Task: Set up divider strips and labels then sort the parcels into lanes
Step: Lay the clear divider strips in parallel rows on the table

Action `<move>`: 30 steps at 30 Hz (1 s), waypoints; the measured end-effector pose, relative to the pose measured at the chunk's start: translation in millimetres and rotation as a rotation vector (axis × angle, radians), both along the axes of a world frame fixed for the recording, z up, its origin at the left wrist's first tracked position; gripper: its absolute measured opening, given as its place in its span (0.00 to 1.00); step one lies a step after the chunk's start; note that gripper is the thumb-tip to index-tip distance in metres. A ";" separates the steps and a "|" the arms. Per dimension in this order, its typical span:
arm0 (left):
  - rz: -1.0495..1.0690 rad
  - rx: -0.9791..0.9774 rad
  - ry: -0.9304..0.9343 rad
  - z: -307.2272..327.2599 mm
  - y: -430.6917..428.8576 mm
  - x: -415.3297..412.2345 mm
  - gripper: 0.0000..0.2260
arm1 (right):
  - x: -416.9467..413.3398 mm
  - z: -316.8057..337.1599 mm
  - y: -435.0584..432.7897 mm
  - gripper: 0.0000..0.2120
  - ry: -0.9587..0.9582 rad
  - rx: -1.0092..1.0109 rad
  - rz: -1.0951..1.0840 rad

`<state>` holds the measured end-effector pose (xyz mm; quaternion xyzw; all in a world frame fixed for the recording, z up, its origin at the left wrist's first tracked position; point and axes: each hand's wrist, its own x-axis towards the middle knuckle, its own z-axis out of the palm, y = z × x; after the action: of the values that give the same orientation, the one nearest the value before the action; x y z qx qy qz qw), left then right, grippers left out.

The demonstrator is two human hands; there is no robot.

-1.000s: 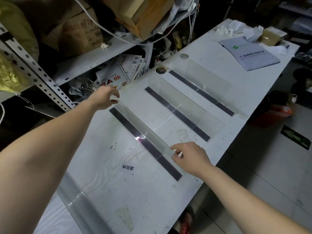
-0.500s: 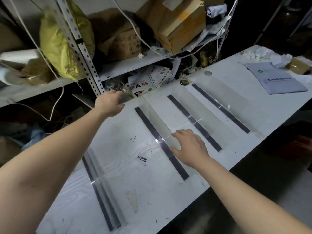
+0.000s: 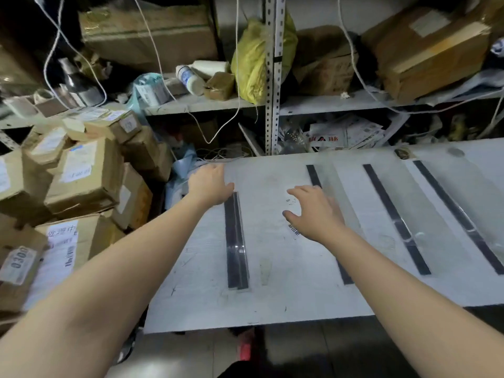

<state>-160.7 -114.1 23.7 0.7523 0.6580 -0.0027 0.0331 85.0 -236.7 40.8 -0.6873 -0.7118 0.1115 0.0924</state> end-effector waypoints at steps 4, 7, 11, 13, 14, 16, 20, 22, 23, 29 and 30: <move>-0.004 -0.046 -0.038 -19.1 -21.0 -25.2 0.25 | -35.3 -3.6 1.1 0.27 0.015 -0.015 0.063; -0.002 -0.071 -0.088 -33.0 -30.3 -34.8 0.22 | -57.5 -11.5 2.3 0.27 0.035 -0.047 0.084; -0.055 -0.152 -0.157 -52.5 -33.9 -35.7 0.23 | -79.9 -29.0 6.6 0.26 0.066 -0.122 0.067; -0.131 -0.176 -0.180 -62.3 -31.9 -33.9 0.24 | -88.0 -39.5 8.0 0.27 0.077 -0.159 0.047; -0.175 -0.178 -0.185 -67.2 -29.7 -33.4 0.25 | -91.3 -44.9 8.5 0.27 0.084 -0.184 0.032; -0.248 -0.164 -0.184 -74.5 -22.3 -34.0 0.26 | -96.5 -55.5 9.4 0.28 0.096 -0.234 -0.004; -0.376 -0.095 -0.151 -76.4 5.3 -37.3 0.20 | -102.2 -68.7 12.8 0.26 0.154 -0.306 -0.085; -0.467 -0.041 -0.104 -72.8 23.5 -40.1 0.17 | -103.7 -70.7 14.9 0.23 0.178 -0.332 -0.121; -0.510 -0.014 -0.072 -71.3 33.9 -42.3 0.16 | -104.3 -71.3 15.9 0.22 0.187 -0.343 -0.135; -0.729 0.066 -0.002 -65.2 93.8 -48.3 0.13 | -106.3 -78.9 13.9 0.20 0.337 -0.395 -0.251; -0.755 0.070 0.004 -63.9 102.7 -47.2 0.12 | -106.2 -80.5 12.5 0.20 0.354 -0.404 -0.265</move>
<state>-207.9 -11.3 -40.2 0.9426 0.3340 0.0061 0.0027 -21.2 -224.2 -39.7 -0.7485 -0.5523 0.3557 0.0902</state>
